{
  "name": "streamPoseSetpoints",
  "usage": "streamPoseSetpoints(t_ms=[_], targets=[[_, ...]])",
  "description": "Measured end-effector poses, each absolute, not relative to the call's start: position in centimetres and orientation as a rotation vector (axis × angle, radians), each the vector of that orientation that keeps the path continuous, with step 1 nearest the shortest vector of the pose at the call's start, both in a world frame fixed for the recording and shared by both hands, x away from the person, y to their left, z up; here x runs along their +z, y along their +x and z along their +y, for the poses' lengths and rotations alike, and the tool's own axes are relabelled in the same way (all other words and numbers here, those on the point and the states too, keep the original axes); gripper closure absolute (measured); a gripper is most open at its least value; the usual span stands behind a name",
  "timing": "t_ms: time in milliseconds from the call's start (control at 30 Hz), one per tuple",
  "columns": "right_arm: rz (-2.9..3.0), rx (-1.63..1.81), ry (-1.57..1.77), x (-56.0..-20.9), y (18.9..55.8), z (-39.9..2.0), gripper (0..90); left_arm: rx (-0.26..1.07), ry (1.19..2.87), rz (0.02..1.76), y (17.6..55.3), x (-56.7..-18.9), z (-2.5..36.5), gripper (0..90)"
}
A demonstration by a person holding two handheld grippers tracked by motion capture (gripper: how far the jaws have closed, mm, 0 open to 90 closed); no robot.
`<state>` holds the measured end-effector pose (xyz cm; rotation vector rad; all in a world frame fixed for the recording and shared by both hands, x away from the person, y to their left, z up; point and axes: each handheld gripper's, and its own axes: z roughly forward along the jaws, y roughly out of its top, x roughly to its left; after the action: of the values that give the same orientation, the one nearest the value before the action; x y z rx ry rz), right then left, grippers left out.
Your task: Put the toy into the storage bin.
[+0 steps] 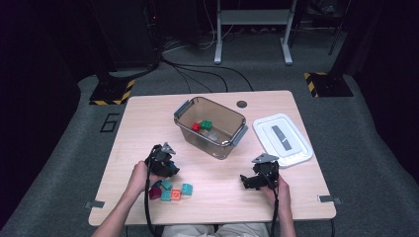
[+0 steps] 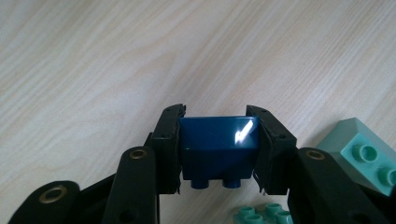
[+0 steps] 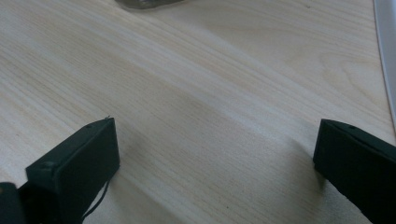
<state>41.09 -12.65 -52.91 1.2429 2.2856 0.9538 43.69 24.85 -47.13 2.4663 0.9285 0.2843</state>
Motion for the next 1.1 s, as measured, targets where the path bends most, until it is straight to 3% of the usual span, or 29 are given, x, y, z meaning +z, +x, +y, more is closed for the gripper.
streamPoseSetpoints(t_ms=[1100], targets=[[2.287, 0.956, 1.243, -52.9, 41.1, -12.6, 0.0, 0.349, 2.446, 0.865, 45.1, -42.9, 23.8, 58.6]])
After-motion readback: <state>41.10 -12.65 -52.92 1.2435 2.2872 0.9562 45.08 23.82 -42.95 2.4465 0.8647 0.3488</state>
